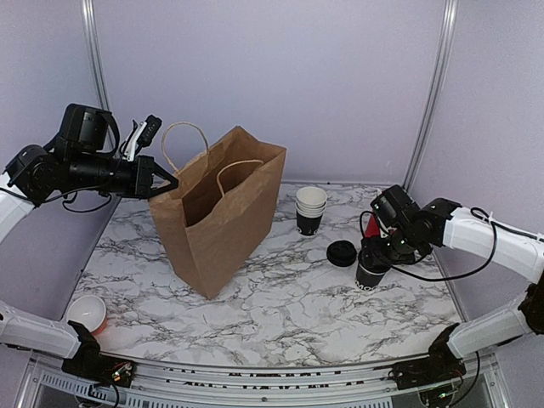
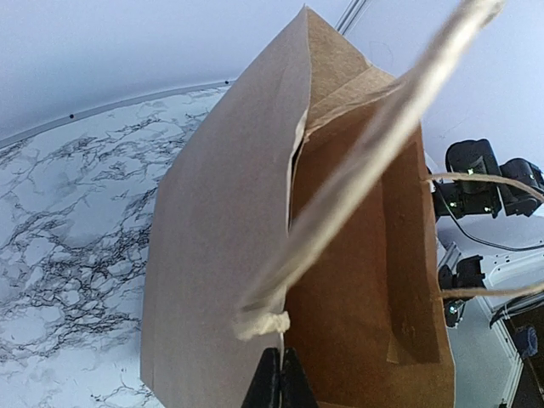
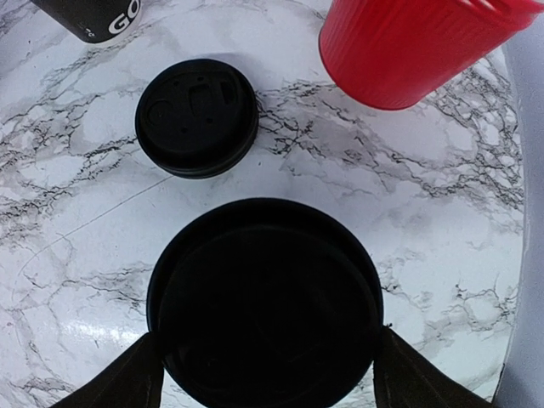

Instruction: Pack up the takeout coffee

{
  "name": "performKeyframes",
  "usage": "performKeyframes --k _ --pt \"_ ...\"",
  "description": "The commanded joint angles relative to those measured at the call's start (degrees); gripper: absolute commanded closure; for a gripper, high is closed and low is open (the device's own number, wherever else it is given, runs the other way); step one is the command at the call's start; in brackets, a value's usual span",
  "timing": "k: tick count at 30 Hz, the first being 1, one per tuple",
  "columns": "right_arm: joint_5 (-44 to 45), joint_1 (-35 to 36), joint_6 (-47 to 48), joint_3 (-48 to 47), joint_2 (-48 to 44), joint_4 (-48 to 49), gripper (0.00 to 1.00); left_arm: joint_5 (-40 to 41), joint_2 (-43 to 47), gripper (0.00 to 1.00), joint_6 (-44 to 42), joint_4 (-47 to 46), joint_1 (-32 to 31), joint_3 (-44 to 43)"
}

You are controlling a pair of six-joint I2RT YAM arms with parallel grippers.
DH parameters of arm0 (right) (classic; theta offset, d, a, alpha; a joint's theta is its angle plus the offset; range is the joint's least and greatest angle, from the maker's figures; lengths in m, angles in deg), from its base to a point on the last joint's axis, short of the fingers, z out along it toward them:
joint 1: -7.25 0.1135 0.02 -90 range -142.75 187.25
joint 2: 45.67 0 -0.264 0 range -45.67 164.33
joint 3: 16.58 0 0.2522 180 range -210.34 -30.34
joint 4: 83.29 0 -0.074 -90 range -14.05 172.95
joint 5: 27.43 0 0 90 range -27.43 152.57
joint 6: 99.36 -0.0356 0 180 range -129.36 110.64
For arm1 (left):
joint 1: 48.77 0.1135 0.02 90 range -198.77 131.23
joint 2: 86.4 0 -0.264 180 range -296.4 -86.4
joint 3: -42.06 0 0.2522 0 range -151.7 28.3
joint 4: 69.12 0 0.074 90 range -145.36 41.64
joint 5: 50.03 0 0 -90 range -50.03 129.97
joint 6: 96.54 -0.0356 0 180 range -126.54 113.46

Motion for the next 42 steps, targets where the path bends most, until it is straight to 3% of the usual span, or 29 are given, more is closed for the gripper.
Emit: performKeyframes --k 1,12,20,36,38,42 --pt "0.7 -0.4 1.2 -2.3 1.2 -0.1 0.2 -2.3 0.6 1.0 1.1 -3.3 -0.1 0.7" --pt "-2.1 -1.9 3.5 -1.2 2.2 1.5 0.16 -5.4 0.3 1.0 2.3 -5.4 -0.1 2.0" --pt "-3.8 -1.9 1.9 -1.6 1.6 0.3 0.35 -5.4 -0.1 1.0 2.9 -5.9 -0.3 2.2" --pt "-6.6 -1.9 0.9 0.3 0.4 -0.2 0.2 -5.4 -0.7 1.0 3.4 -6.7 -0.2 2.9" --pt "-6.9 -1.9 0.8 0.3 0.3 -0.1 0.22 -5.5 -0.8 1.0 3.7 -6.8 -0.3 2.9" --pt "-6.3 -1.9 0.9 -2.4 -0.4 -1.2 0.36 -5.7 -1.4 1.0 4.4 -7.0 -0.3 2.9"
